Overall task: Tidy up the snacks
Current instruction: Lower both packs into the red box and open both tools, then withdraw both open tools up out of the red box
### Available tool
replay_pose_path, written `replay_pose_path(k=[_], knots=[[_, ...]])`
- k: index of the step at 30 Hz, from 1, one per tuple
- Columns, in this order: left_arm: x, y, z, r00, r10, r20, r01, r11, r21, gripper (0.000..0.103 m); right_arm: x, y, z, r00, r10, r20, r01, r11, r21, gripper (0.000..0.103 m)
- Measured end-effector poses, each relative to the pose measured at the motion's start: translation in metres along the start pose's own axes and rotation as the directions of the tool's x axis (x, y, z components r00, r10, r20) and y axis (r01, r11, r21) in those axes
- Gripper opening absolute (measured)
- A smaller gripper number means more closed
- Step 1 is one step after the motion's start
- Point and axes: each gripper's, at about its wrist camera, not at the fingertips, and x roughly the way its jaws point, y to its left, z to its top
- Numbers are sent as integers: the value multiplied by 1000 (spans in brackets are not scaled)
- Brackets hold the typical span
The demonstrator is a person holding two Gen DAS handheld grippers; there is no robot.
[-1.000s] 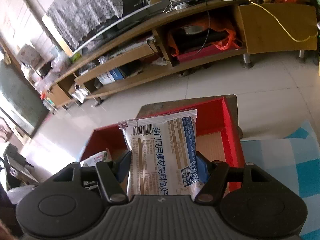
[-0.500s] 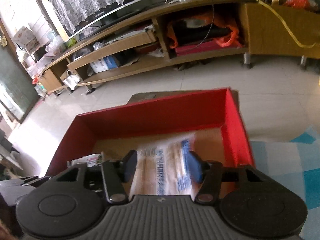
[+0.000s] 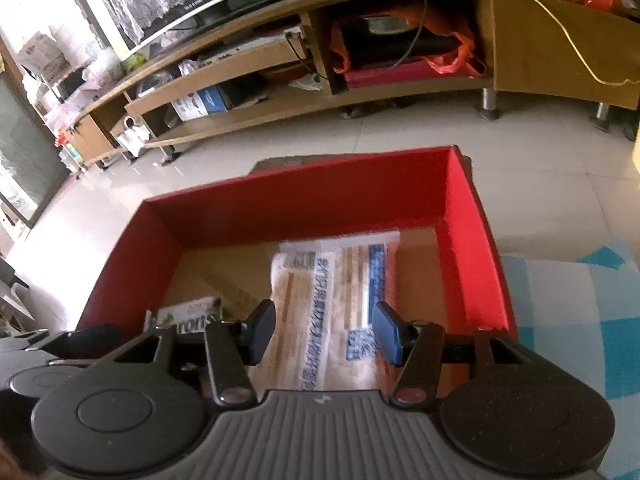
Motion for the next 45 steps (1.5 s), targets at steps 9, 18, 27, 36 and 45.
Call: replay_pose_path(k=[9,18,27,36,45], knots=[[-9,6,-15,998,-30,-52,30,1000,-11,92,-18,-4,-17,999,11,-53,-9,999,38,52],[-28,12,-29,996,-62,-62,61,998,-16,93,-38,4,-30,995,25,-99,-28,999,-27,54],[-57,18,-42,993,-117,-5,117,991,-58,93,-83,-2,-29,997,71,3,-71,997,5,54],[-96,23,-64,984,-171,42,173,983,-54,94,-123,3,-64,1000,23,8,-23,997,-80,54],[-110,40,-88,984,-176,33,177,982,-61,96,-123,-9,-97,997,15,-76,-22,995,-94,54]])
